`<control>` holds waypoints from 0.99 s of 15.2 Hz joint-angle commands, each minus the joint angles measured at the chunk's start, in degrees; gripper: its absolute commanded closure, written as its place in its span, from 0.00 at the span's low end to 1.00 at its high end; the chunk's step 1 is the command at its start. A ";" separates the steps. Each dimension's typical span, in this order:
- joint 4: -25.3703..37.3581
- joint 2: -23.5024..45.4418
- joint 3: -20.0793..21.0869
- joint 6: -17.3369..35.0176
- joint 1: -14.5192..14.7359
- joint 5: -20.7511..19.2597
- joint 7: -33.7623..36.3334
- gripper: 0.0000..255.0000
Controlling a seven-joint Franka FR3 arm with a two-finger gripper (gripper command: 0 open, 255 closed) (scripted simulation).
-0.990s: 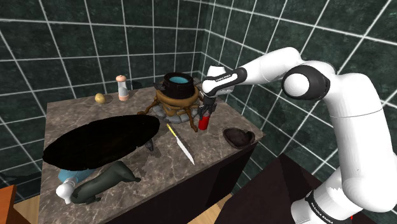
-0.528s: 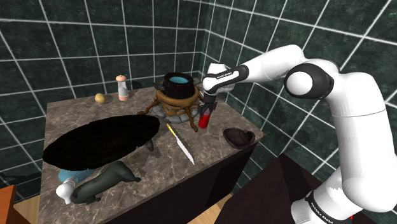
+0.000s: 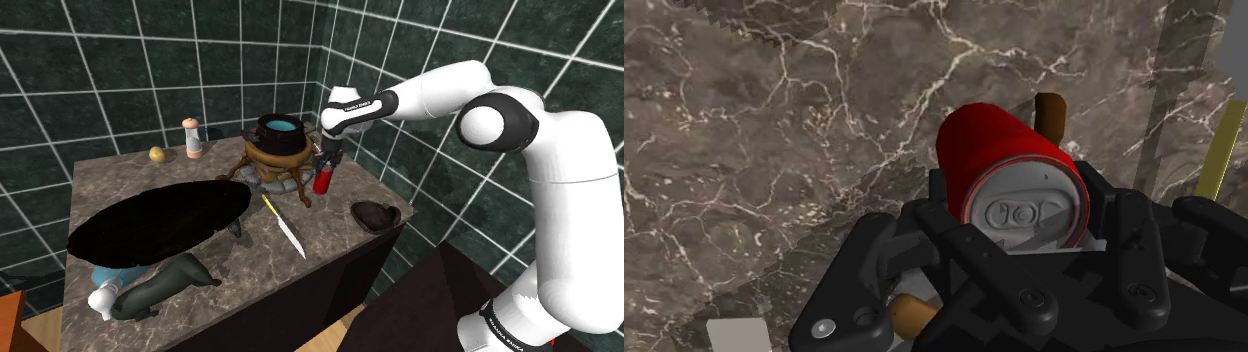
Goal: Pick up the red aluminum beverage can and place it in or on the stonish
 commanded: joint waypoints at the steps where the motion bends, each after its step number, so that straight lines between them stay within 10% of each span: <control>1: 0.12 -0.84 -0.05 -0.97 0.00 -0.08 0.08 1.00; 15: 3.64 -5.56 -0.33 -9.17 0.07 -0.63 0.87 1.00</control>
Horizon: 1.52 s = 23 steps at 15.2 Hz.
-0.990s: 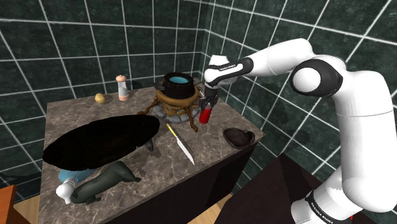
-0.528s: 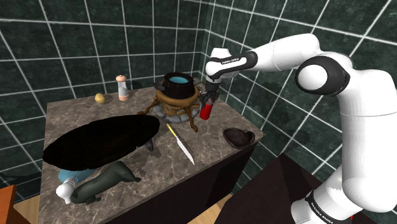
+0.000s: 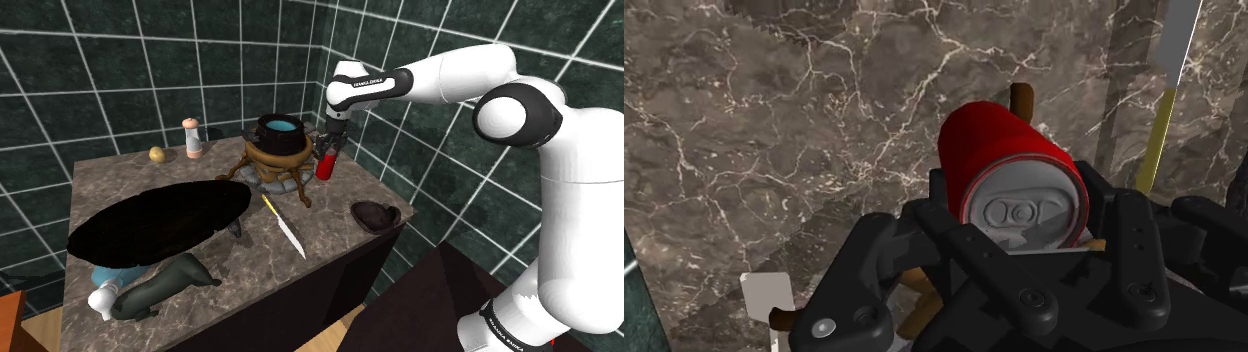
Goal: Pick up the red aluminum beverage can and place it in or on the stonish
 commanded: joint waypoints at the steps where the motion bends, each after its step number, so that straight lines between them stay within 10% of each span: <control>1: 0.86 -0.53 -0.04 -1.38 -0.01 -0.08 0.12 1.00; 6: 2.56 -1.53 -0.09 -4.07 -0.02 -0.21 0.35 1.00; 23: -43.01 -37.75 -4.40 4.81 -4.50 -2.97 -8.25 1.00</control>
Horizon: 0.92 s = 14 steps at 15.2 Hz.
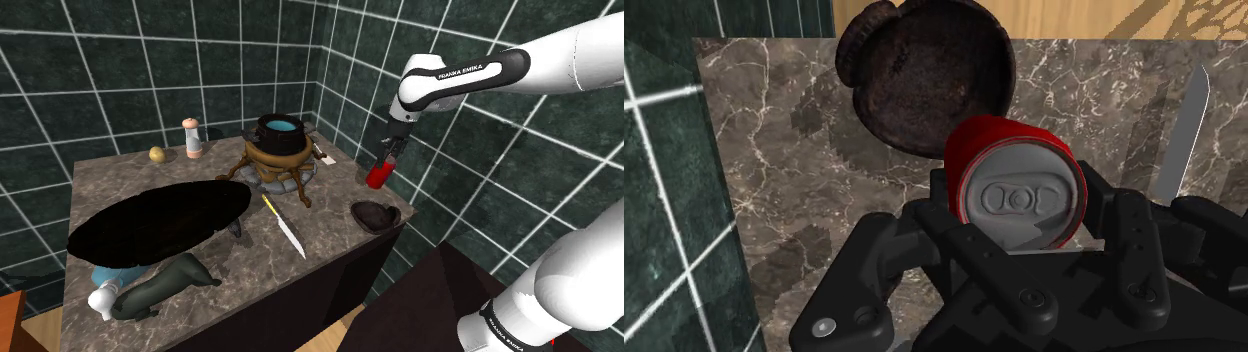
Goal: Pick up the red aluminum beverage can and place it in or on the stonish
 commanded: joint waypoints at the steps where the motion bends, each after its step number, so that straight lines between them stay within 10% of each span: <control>1: -5.08 -4.79 -0.94 0.29 -0.97 -0.91 -1.43 1.00; 14: -10.01 0.63 -1.11 10.55 -0.84 0.39 -2.82 1.00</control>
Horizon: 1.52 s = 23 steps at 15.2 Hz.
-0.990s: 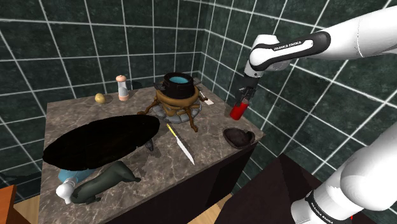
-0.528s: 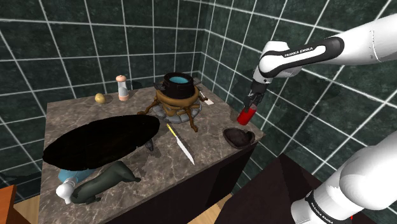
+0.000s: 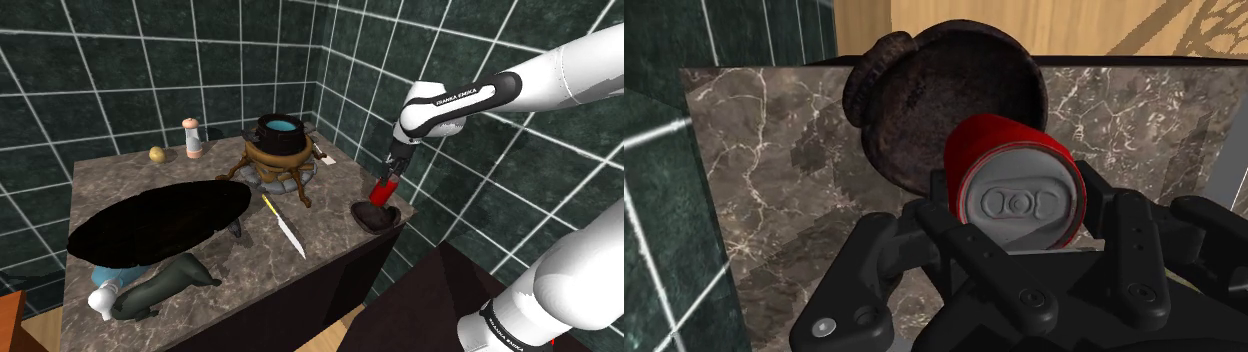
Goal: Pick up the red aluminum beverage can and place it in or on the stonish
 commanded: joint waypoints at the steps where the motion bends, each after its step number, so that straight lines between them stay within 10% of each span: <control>1: -0.64 0.86 0.02 1.56 0.05 0.26 -0.17 1.00; 14: -1.99 3.82 0.04 5.80 0.11 1.13 -0.98 1.00; 15: -1.99 3.82 0.04 5.81 0.11 1.13 -0.98 0.00; 23: 0.45 0.22 -0.14 -0.18 -0.08 0.00 -0.21 0.00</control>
